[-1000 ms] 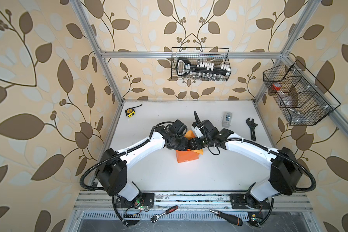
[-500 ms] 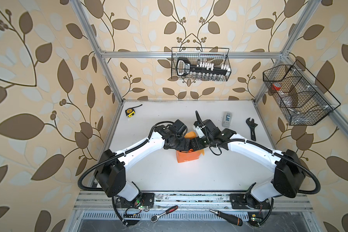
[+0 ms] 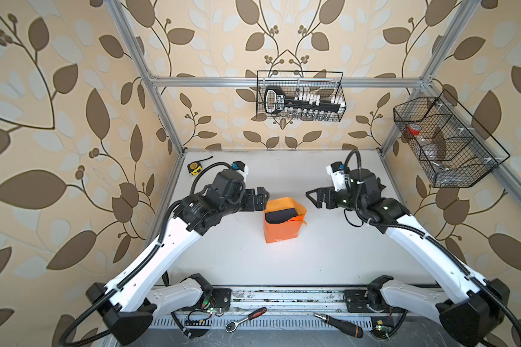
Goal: Wrap a gift box in wrapping paper
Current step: Fold the wrapping paper for the gift box.
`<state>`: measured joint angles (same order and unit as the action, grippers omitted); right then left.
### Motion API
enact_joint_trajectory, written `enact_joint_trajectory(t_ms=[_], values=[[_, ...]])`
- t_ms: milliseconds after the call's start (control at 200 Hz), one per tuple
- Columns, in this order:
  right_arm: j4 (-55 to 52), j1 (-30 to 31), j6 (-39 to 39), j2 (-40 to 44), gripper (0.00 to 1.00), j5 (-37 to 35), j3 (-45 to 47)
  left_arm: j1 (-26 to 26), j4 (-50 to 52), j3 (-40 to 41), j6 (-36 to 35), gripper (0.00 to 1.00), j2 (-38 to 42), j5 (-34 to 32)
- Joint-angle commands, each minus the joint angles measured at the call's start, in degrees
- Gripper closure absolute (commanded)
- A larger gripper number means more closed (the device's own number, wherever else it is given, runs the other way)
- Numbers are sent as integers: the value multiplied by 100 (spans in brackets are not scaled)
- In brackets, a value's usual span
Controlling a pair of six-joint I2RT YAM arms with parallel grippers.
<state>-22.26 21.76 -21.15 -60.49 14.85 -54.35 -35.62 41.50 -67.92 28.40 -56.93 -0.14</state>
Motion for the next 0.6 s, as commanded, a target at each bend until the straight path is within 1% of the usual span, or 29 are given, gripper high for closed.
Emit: enact_joint_trajectory(t_ms=[0,50,75,135,175,205,285,375,455,490,530,595], values=[[477,-339,-324,659,0,161,896,-6,-675,1143,-34,1,751,-20],[807,-515,-366,1135,0,161,1434,-5,-943,1772,43,1,1260,-133],[1006,-525,-446,1410,0,45,1727,-2,-1052,2057,82,1,1508,-194],[1543,-543,-1007,2101,0,-191,2467,-5,-1218,2695,352,1,2101,-366],[1602,-580,-1339,2464,0,-413,2801,-7,-1266,3039,518,1,2437,-351],[1605,-604,-1444,2678,0,-464,2976,-1,-1309,3252,610,1,2653,-257],[1960,-573,-1226,3055,0,-72,3429,-2,-1529,3779,704,1,3126,182],[1989,-416,-963,3069,8,97,3600,-6,-2053,4486,903,1,3558,487],[1690,-6,-600,2726,10,-19,3467,-15,-2314,4897,851,1,3746,543],[1652,281,-495,2554,11,-132,3427,-23,-2420,4988,785,1,3738,576],[1726,758,-355,2337,8,-367,3399,-29,-2567,5065,757,1,3669,621],[1875,1628,-125,2029,8,-1120,3314,-64,-2874,5096,689,1,3450,736]])
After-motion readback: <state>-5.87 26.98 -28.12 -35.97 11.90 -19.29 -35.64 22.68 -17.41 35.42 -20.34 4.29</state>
